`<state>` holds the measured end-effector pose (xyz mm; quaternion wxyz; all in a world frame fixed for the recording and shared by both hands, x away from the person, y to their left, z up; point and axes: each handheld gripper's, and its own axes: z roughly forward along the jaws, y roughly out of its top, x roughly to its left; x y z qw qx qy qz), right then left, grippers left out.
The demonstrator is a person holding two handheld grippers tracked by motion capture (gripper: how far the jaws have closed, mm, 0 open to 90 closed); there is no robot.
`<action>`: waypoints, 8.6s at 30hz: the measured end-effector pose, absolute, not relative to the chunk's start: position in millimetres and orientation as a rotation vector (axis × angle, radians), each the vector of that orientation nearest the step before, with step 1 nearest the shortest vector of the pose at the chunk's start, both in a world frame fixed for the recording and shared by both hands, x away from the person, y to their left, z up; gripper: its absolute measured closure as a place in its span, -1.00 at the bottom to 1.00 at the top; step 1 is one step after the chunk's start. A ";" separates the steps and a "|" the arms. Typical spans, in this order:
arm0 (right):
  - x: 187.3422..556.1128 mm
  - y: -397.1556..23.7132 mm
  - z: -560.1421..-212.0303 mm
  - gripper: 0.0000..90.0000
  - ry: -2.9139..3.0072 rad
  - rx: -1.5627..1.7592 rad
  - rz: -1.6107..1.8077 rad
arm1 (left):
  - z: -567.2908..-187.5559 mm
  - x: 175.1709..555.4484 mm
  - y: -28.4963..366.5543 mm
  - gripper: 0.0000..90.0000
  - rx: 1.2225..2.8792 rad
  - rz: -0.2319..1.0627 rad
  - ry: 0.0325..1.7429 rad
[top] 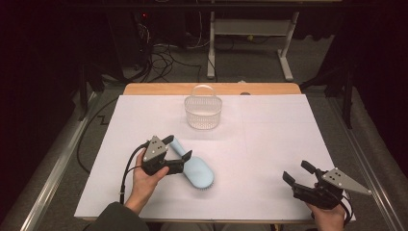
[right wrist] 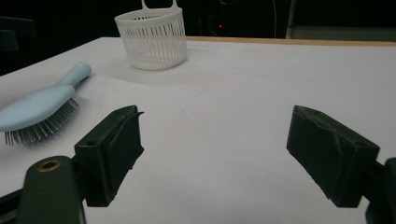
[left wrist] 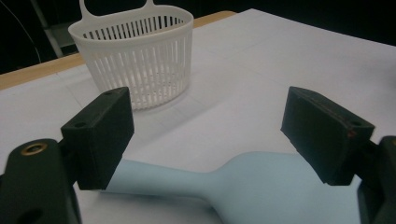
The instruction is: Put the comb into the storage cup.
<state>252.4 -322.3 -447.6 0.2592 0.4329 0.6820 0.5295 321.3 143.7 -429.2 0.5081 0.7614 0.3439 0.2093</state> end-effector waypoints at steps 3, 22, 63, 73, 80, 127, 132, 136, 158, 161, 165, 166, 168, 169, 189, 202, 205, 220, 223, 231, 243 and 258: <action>252.6 -322.1 -447.7 -0.59 1.851 1.172 1.435 | -429.0 323.8 141.5 -0.59 1.846 0.509 0.844; 256.2 -320.5 -447.4 -0.59 1.858 1.160 1.436 | -418.1 339.6 124.8 -0.49 1.925 0.519 0.824; 255.4 -319.4 -448.7 -0.59 1.888 1.159 1.434 | -401.6 387.0 126.6 0.26 2.193 0.307 1.024; 255.4 -319.5 -448.7 -0.59 1.891 1.160 1.433 | -399.0 406.2 123.8 0.42 2.313 0.298 1.063; 255.6 -319.3 -448.8 -0.59 1.893 1.158 1.433 | -404.1 418.7 116.3 0.65 2.395 0.309 1.134; 254.9 -321.7 -449.1 -0.59 1.882 1.177 1.439 | -423.2 435.0 125.0 0.99 2.486 0.254 1.278; 254.8 -321.1 -449.2 -0.59 1.888 1.171 1.433 | -423.0 431.4 129.4 0.99 2.488 0.245 1.283; 254.8 -321.0 -449.2 -0.59 1.888 1.172 1.432 | -424.3 427.4 131.3 1.00 2.494 0.246 1.281; 254.7 -320.0 -449.4 -0.59 1.895 1.175 1.430 | -429.7 404.3 138.1 1.00 2.502 0.209 1.251; 254.8 -319.9 -449.5 -0.59 1.895 1.176 1.429 | -430.1 401.1 139.2 1.00 2.500 0.205 1.245; 254.8 -319.9 -449.5 -0.59 1.895 1.175 1.428 | -431.0 396.5 139.9 1.00 2.497 0.186 1.238; 254.8 -319.9 -449.5 -0.59 1.895 1.175 1.428 | -431.2 395.3 140.0 1.00 2.496 0.181 1.236; 254.7 -319.8 -449.5 -0.59 1.895 1.175 1.429 | -431.7 392.9 139.9 1.00 2.496 0.178 1.230; 254.7 -319.8 -449.4 -0.59 1.896 1.175 1.429 | -431.8 391.8 139.9 1.00 2.496 0.175 1.227; 254.8 -319.3 -449.6 -0.59 1.899 1.179 1.427 | -431.8 371.1 143.8 1.00 2.499 0.133 1.188; 255.0 -319.3 -449.7 -0.59 1.901 1.177 1.425 | -433.0 357.6 144.7 1.00 2.496 0.083 1.173; 255.1 -319.2 -449.7 -0.59 1.902 1.179 1.425 | -433.2 354.2 144.2 1.00 2.493 0.068 1.168; 254.8 -319.1 -449.7 -0.59 1.902 1.181 1.425 | -436.2 339.7 142.4 1.00 2.473 0.034 1.146; 255.0 -319.1 -449.8 -0.59 1.902 1.179 1.425 | -437.4 337.0 141.3 1.00 2.469 0.023 1.144; 254.8 -319.1 -449.6 -0.59 1.901 1.180 1.424 | -438.0 330.5 139.6 1.00 2.463 0.009 1.141; 254.8 -319.0 -449.6 -0.59 1.902 1.181 1.424 | -439.5 327.5 143.9 0.93 2.434 -0.004 1.158; 255.2 -319.0 -449.8 -0.59 1.907 1.186 1.424 | -434.9 324.8 154.3 0.15 2.405 0.090 1.188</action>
